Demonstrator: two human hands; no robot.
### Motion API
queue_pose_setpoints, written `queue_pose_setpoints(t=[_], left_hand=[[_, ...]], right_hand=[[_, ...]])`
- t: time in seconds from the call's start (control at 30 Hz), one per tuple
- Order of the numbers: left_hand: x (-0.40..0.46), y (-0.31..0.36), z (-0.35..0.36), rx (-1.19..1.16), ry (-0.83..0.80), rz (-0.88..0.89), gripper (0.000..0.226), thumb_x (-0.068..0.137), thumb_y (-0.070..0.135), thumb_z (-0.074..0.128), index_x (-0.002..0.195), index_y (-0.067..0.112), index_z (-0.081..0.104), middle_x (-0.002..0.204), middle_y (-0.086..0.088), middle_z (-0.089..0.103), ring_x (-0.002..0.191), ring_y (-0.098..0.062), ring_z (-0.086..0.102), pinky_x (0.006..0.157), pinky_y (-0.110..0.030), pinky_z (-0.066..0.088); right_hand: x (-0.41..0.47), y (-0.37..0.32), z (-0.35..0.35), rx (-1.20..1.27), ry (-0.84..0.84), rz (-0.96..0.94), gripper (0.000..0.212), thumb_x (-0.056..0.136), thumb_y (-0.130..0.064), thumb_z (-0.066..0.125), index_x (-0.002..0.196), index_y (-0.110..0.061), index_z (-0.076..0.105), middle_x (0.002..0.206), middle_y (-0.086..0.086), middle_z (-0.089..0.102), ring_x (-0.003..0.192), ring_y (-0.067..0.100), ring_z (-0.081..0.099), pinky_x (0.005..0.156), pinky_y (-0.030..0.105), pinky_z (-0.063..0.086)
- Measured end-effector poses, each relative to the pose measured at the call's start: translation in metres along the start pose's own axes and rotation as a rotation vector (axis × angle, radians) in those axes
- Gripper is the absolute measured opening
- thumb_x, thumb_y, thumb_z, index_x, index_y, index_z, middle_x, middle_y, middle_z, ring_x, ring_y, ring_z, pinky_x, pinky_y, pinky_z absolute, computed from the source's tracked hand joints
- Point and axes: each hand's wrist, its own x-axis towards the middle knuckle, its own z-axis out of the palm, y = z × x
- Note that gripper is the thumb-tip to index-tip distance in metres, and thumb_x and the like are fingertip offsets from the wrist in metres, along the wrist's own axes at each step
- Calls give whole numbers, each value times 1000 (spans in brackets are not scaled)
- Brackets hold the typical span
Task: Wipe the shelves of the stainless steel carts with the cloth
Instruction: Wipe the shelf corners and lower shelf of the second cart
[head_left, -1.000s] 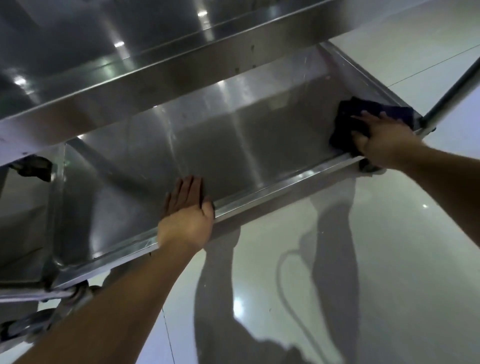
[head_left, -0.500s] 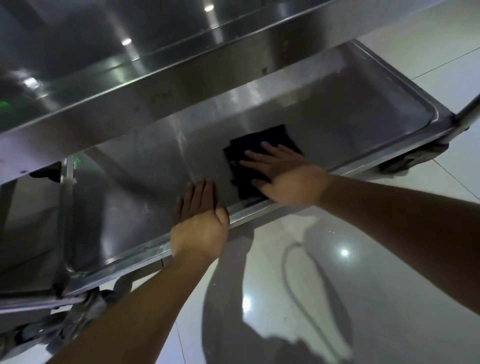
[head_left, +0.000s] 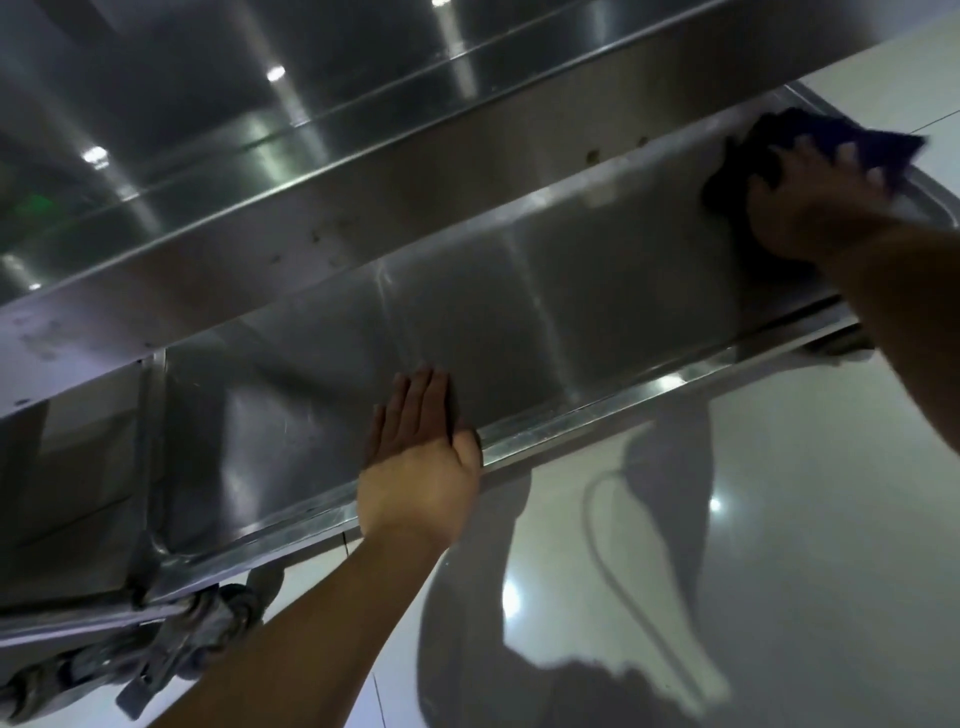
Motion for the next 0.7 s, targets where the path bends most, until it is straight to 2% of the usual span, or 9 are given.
queue_pose_setpoints(t=[0.07,0.13,0.3,0.37,0.47,0.57,0.7], left_hand=[[0,0,0,10,-6,10,73,96,47,15,165,25,27,172,8,19,160,-12,10,125,-25,-4],[0,-1,1,-4,-9,9,75,95,48,14,165,25,26,173,7,19,160,-12,10,124,-24,-6],[-2,2,-2,-13,6,-6,71,96,43,21,162,21,34,170,3,28,159,-17,18,127,-32,5],[-2,3,-3,-11,-6,-8,69,97,39,26,161,18,36,170,1,29,159,-19,20,127,-34,8],[-2,2,-6,5,-33,5,69,97,37,25,162,15,35,170,-1,29,160,-20,18,129,-37,11],[-2,3,-8,-9,-45,-12,68,97,38,27,163,20,32,172,3,23,160,-16,14,129,-35,8],[-4,7,-11,-20,-39,-19,68,98,39,26,163,22,32,171,5,23,160,-15,14,130,-35,8]], right_hand=[[2,6,-2,57,-32,94,65,100,-54,21,160,-28,19,171,3,11,154,43,3,123,62,4],[-15,-20,3,91,-37,44,64,101,-53,24,161,-28,19,171,0,12,155,42,3,123,60,3],[-99,-131,43,-23,-51,-504,58,104,-51,36,159,-35,28,169,-8,21,156,32,13,124,52,12],[-130,-169,60,-78,-117,-721,59,103,-57,32,159,-42,24,168,-16,16,157,23,7,125,47,7],[-141,-183,66,-62,-196,-865,60,102,-61,27,159,-45,19,168,-20,11,157,16,-1,126,44,0],[-110,-165,55,-96,-182,-837,59,102,-61,27,159,-44,22,168,-19,13,157,16,3,126,45,3],[-35,-109,26,-67,-141,-473,59,104,-58,26,160,-41,20,170,-13,11,157,24,5,125,53,1]])
